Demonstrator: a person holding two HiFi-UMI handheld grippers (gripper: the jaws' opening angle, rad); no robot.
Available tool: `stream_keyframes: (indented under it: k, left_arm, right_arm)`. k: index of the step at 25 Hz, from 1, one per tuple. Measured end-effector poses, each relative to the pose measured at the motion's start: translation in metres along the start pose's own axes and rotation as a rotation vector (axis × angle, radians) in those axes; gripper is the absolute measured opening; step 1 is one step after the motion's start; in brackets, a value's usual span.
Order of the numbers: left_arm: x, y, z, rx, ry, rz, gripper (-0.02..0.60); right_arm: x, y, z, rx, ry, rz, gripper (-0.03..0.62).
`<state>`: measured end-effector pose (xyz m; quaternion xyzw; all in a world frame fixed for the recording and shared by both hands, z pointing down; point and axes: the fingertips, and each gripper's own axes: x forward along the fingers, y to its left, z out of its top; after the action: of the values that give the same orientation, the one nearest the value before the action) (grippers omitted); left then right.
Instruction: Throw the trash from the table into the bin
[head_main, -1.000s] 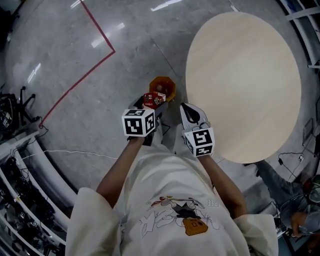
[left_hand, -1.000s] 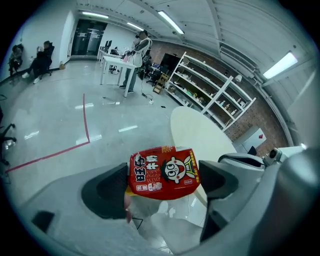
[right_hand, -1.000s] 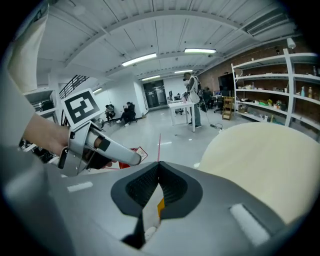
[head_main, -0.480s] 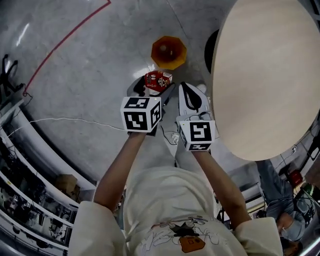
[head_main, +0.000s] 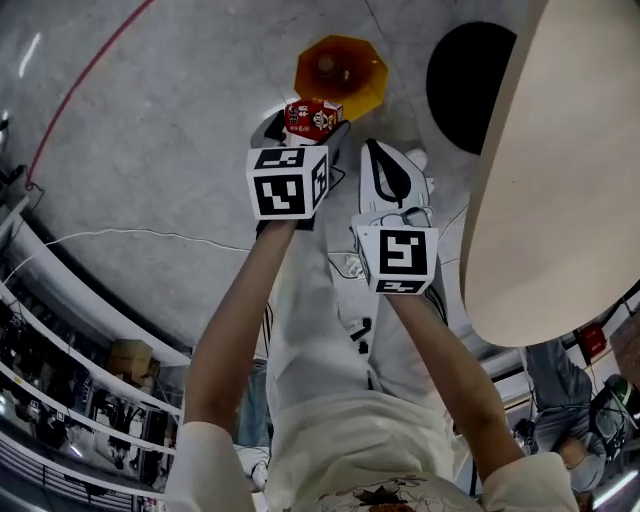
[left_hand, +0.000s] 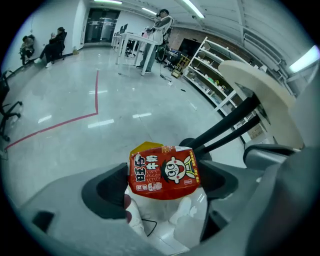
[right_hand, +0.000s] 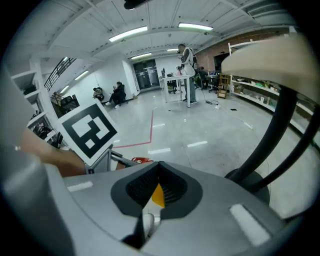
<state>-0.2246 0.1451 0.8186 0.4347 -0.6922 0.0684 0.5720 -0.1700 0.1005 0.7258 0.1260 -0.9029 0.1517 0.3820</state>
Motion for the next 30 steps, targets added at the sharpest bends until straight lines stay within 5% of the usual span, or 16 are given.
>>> stream_keyframes:
  k: [6, 17, 24, 30]
  left_arm:
    - [0.086, 0.008, -0.026, 0.004, 0.027, -0.011, 0.445]
    - [0.162, 0.028, -0.054, 0.098, 0.066, -0.028, 0.446]
    - [0.164, 0.027, -0.062, 0.016, 0.127, -0.085, 0.508]
    - [0.149, 0.021, -0.065, 0.048, 0.122, -0.101, 0.5]
  right_arm:
    - [0.064, -0.042, -0.054, 0.032, 0.04, -0.072, 0.008]
    - [0.122, -0.088, -0.1, 0.089, 0.06, -0.153, 0.008]
    - [0.118, -0.084, -0.099, 0.069, 0.059, -0.155, 0.008]
    - [0.113, -0.072, -0.09, 0.053, 0.044, -0.137, 0.008]
